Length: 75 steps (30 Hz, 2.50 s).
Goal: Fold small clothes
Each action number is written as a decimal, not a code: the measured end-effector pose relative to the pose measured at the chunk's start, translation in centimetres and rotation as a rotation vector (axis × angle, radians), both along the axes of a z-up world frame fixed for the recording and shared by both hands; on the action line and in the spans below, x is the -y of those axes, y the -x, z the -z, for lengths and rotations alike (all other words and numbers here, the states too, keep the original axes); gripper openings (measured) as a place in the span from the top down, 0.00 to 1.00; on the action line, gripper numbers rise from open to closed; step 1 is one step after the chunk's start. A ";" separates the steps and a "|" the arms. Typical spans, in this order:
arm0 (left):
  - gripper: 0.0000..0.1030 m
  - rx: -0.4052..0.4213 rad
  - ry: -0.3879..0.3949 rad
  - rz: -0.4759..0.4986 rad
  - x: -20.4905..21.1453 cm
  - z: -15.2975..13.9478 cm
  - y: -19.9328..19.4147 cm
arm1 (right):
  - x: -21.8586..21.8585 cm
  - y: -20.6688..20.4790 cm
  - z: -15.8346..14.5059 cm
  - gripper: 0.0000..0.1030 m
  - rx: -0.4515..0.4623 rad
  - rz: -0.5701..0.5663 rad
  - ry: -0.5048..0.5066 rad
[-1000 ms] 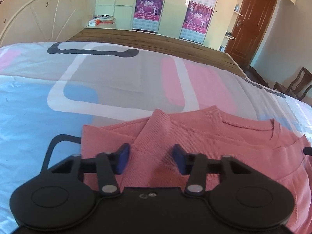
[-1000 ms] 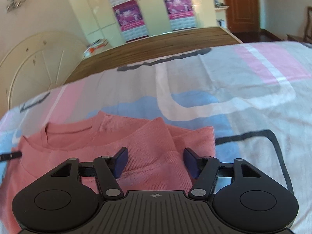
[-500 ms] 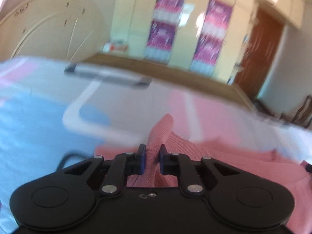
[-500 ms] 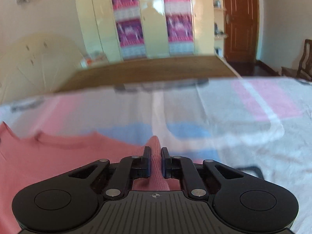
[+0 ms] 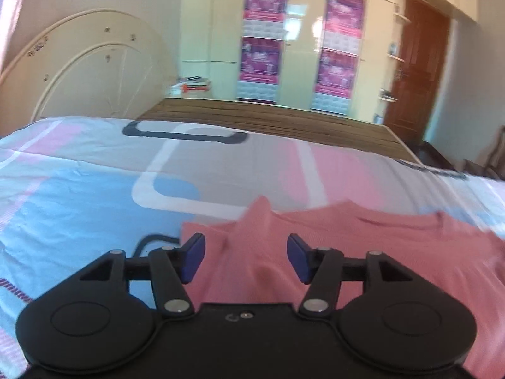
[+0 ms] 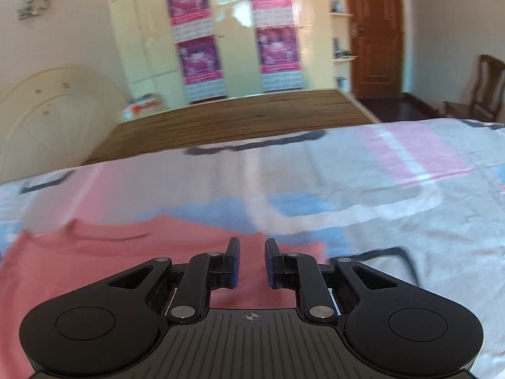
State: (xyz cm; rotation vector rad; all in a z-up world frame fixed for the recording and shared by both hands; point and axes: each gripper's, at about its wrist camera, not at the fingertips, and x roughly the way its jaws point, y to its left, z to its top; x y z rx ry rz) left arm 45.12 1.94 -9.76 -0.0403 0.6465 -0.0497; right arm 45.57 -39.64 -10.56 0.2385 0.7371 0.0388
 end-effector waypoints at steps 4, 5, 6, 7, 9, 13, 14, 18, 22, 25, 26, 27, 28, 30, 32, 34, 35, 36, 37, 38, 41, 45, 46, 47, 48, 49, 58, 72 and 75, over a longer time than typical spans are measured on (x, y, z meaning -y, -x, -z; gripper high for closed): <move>0.47 -0.039 -0.035 0.080 1.8 1.2 1.6 | -3.4 1.2 -0.2 0.84 -0.034 -0.092 -0.021; 0.47 -0.057 -0.044 0.087 2.1 1.9 1.8 | -4.1 1.3 0.0 0.84 -0.045 -0.104 -0.036; 0.47 -0.076 -0.055 0.084 2.2 2.6 1.9 | -4.7 1.5 0.2 0.84 -0.055 -0.116 -0.042; 0.47 -0.096 -0.070 0.068 2.1 3.3 1.8 | -5.3 1.6 0.5 0.84 -0.061 -0.129 -0.033; 0.46 -0.108 -0.070 0.040 1.3 4.4 2.1 | -6.0 2.0 0.9 0.84 -0.071 -0.140 -0.001; 0.51 -0.097 -0.082 0.003 0.6 4.3 3.2 | -5.0 2.5 2.5 0.83 -0.104 -0.101 0.058; 0.58 -0.107 -0.093 -0.028 0.3 4.5 3.3 | -4.5 2.8 3.2 0.83 -0.121 -0.085 0.102; 0.58 -0.112 -0.152 -0.003 0.7 4.0 4.2 | -2.5 3.1 3.6 0.83 -0.130 -0.035 0.114; 0.58 -0.125 -0.147 -0.025 0.2 4.1 4.4 | -3.0 4.5 2.1 0.77 -0.103 -0.038 0.086; 0.58 -0.122 -0.169 -0.012 0.2 4.1 5.1 | -3.9 6.2 2.4 0.62 -0.105 -0.067 0.146; 0.59 -0.128 -0.159 -0.013 0.1 3.9 5.3 | -4.1 6.3 3.2 0.62 -0.132 -0.063 0.185; 0.60 -0.133 -0.136 -0.018 -0.1 3.6 5.4 | -3.9 6.6 3.7 0.62 -0.139 -0.051 0.195; 0.60 -0.130 -0.112 -0.028 -0.2 3.0 5.7 | -3.3 6.9 3.6 0.62 -0.132 -0.035 0.176; 0.60 -0.112 -0.090 -0.030 0.0 2.0 6.4 | -2.8 7.4 2.9 0.62 -0.131 -0.018 0.145; 0.55 -0.099 -0.057 -0.007 0.8 1.0 7.2 | -2.8 7.9 1.9 0.62 -0.112 -0.023 0.100; 0.50 -0.102 -0.037 0.020 1.9 0.5 7.4 | -3.6 8.5 1.0 0.62 -0.100 -0.044 0.049; 0.47 -0.117 -0.023 0.038 2.7 0.5 7.5 | -4.3 8.8 0.7 0.62 -0.094 -0.055 0.038; 0.46 -0.128 -0.008 0.052 3.4 0.6 7.6 | -5.0 8.9 0.4 0.62 -0.091 -0.068 0.031; 0.44 -0.135 0.003 0.070 4.3 0.8 7.7 | -5.7 9.0 0.3 0.62 -0.093 -0.082 0.023; 0.43 -0.137 0.004 0.083 5.0 1.0 7.8 | -6.2 9.0 0.3 0.62 -0.096 -0.096 0.016; 0.39 -0.144 -0.037 0.114 6.7 2.0 8.1 | -7.7 9.4 0.9 0.62 -0.106 -0.124 0.036; 0.36 -0.205 -0.034 0.097 5.9 4.2 8.4 | -7.1 10.8 3.0 0.61 -0.132 -0.117 0.111; 0.35 -0.194 -0.040 0.095 5.7 4.4 8.7 | -6.5 11.1 3.4 0.61 -0.132 -0.113 0.121; 0.35 -0.196 -0.047 0.096 5.6 4.4 8.8 | -6.0 11.4 3.6 0.61 -0.129 -0.114 0.119; 0.35 -0.200 -0.048 0.096 5.6 4.3 8.9 | -5.7 11.7 3.7 0.61 -0.131 -0.113 0.127; 0.35 -0.207 -0.046 0.093 5.6 4.2 8.9 | -5.5 12.0 3.7 0.61 -0.132 -0.112 0.137; 0.31 -0.238 -0.045 0.065 5.4 4.0 9.7 | -5.5 12.7 3.3 0.61 -0.162 -0.087 0.154; 0.24 -0.293 -0.002 0.068 4.2 3.2 9.2 | -7.8 13.4 -0.3 0.57 -0.138 -0.070 0.081; 0.22 -0.251 0.004 0.074 4.0 2.0 9.3 | -9.8 12.6 -1.3 0.49 -0.114 -0.103 0.101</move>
